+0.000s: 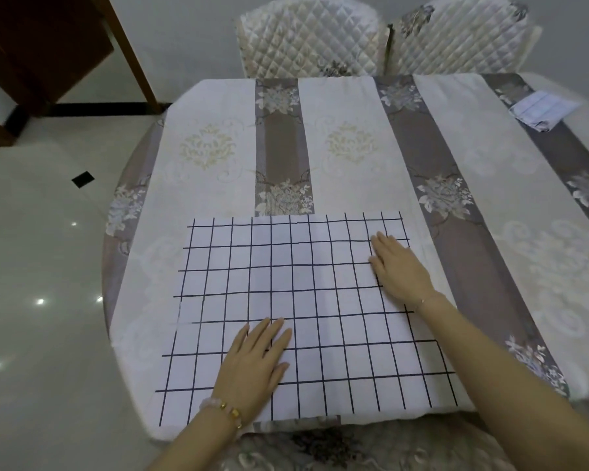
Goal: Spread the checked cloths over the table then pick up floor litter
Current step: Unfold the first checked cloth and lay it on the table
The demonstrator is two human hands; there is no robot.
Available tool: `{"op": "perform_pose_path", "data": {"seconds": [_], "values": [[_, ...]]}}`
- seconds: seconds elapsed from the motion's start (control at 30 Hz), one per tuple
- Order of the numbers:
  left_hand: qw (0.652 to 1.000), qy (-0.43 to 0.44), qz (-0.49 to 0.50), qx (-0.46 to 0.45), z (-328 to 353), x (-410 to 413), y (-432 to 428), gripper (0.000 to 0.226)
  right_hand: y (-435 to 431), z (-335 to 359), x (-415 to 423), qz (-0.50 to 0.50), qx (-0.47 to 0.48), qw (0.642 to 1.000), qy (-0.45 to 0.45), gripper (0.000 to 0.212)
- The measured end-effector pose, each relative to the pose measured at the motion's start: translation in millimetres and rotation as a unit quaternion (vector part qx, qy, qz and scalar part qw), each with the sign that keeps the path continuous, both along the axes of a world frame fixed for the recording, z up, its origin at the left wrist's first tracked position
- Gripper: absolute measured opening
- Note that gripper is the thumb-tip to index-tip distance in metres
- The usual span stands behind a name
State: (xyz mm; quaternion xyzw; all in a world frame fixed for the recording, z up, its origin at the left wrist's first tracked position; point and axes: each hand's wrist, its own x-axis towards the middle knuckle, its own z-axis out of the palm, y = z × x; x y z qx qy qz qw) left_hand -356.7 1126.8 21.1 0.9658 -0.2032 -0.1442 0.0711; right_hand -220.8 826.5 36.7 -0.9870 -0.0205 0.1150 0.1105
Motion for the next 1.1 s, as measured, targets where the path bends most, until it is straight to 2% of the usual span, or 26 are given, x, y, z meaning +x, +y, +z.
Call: {"op": "perform_pose_path", "data": {"seconds": [0.07,0.13,0.23,0.33,0.4,0.53,0.7,0.8,0.9,1.0,1.1], "values": [[1.000,-0.009,-0.004,-0.004,-1,0,0,0.057,-7,7,15,-0.034,0.003,0.999,0.022,0.052],[0.999,-0.033,-0.017,-0.009,-3,2,1,0.054,-2,18,14,-0.043,0.018,0.999,-0.006,0.062],[0.995,-0.092,-0.034,-0.019,-4,7,0,0.049,19,31,-19,-0.007,0.033,0.998,-0.045,0.047],[0.993,-0.108,-0.038,-0.012,-2,18,-1,0.052,41,34,-76,0.045,0.057,0.997,-0.024,0.044],[0.992,-0.113,-0.052,-0.006,-4,27,-2,0.051,47,25,-114,0.059,0.038,0.997,-0.034,0.045],[0.995,-0.089,-0.027,0.024,-3,61,11,0.050,42,13,-144,0.052,0.012,0.999,0.012,0.051],[0.992,-0.059,0.108,0.035,4,110,70,0.077,36,4,-143,0.058,0.003,0.998,0.009,0.056],[0.992,-0.035,0.116,0.046,9,116,91,0.085,36,0,-147,0.071,0.000,0.997,0.024,0.061],[0.992,-0.005,0.115,0.057,12,116,91,0.069,36,4,-146,0.069,0.011,0.997,0.029,0.067],[0.993,0.003,0.110,0.051,15,119,90,0.058,38,12,-145,0.066,0.017,0.996,0.051,0.055],[0.993,0.020,0.093,0.075,21,129,93,0.058,39,35,-143,-0.003,0.108,0.991,0.079,0.049]]}}
